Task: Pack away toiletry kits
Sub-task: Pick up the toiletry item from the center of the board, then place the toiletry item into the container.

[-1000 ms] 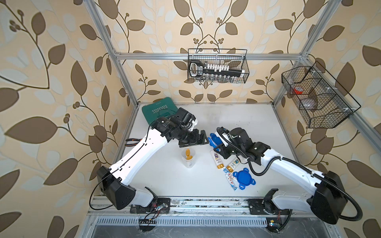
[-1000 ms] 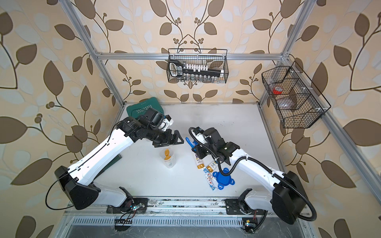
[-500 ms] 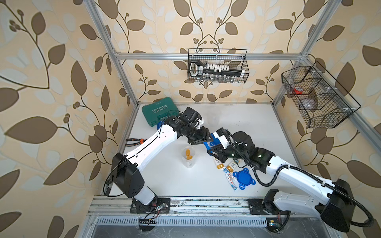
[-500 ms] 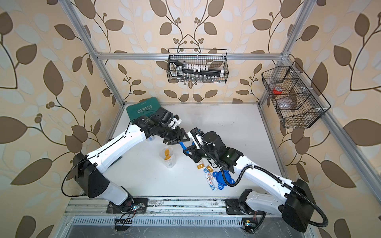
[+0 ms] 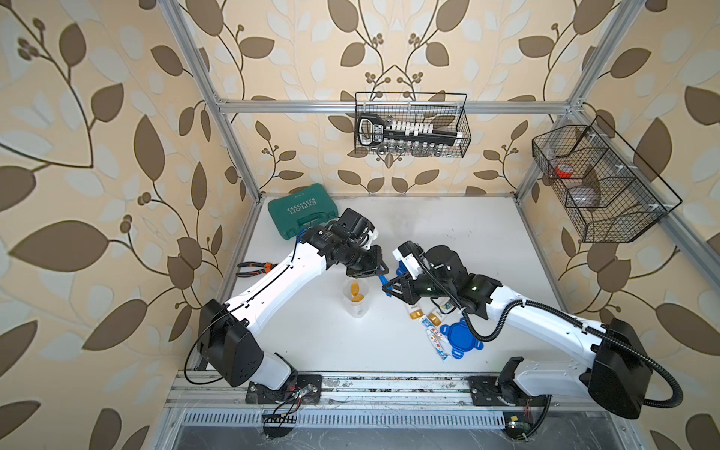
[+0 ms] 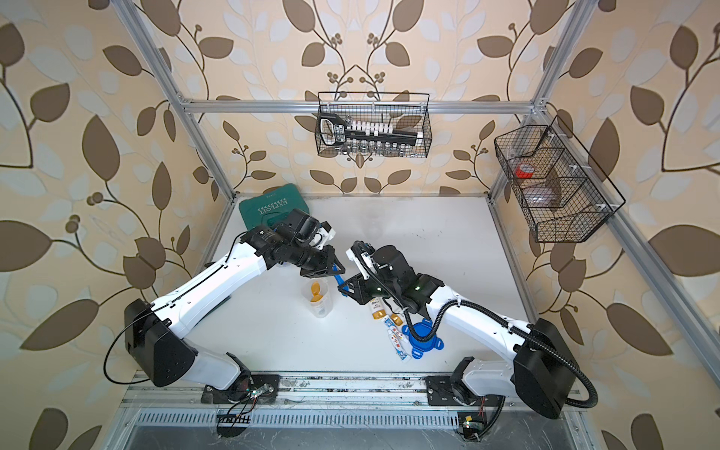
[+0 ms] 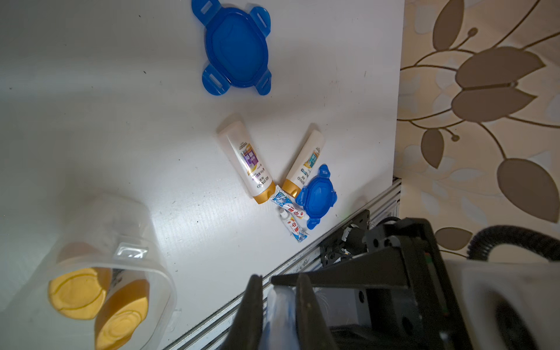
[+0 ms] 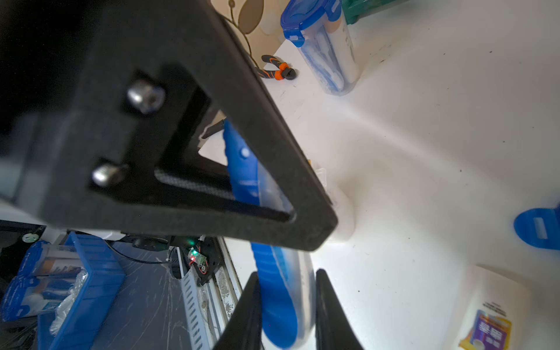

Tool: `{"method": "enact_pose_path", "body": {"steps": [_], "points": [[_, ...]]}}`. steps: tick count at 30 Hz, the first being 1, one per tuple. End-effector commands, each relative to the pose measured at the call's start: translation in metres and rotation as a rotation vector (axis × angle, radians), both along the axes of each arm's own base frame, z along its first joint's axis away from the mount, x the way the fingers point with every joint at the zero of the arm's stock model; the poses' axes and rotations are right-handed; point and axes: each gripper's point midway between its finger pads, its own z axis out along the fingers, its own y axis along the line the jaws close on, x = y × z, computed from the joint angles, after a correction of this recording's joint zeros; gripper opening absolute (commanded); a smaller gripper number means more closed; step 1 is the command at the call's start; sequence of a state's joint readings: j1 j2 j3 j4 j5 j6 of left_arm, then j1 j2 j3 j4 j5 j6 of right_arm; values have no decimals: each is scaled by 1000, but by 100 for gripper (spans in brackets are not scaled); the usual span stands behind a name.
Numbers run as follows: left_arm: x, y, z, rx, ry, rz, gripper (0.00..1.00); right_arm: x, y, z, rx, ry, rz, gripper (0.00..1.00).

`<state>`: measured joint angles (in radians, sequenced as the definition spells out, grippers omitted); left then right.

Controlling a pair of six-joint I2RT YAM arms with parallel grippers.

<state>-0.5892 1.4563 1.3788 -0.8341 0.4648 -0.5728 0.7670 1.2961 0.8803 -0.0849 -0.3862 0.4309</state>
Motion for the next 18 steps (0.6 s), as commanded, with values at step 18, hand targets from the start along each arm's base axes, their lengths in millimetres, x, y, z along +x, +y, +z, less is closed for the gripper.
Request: {"method": "enact_pose_path", "body": {"steps": [18], "points": [[27,90,18,382,-556,112,0,-58,-129,-87,-479,378,-401,70]]}}
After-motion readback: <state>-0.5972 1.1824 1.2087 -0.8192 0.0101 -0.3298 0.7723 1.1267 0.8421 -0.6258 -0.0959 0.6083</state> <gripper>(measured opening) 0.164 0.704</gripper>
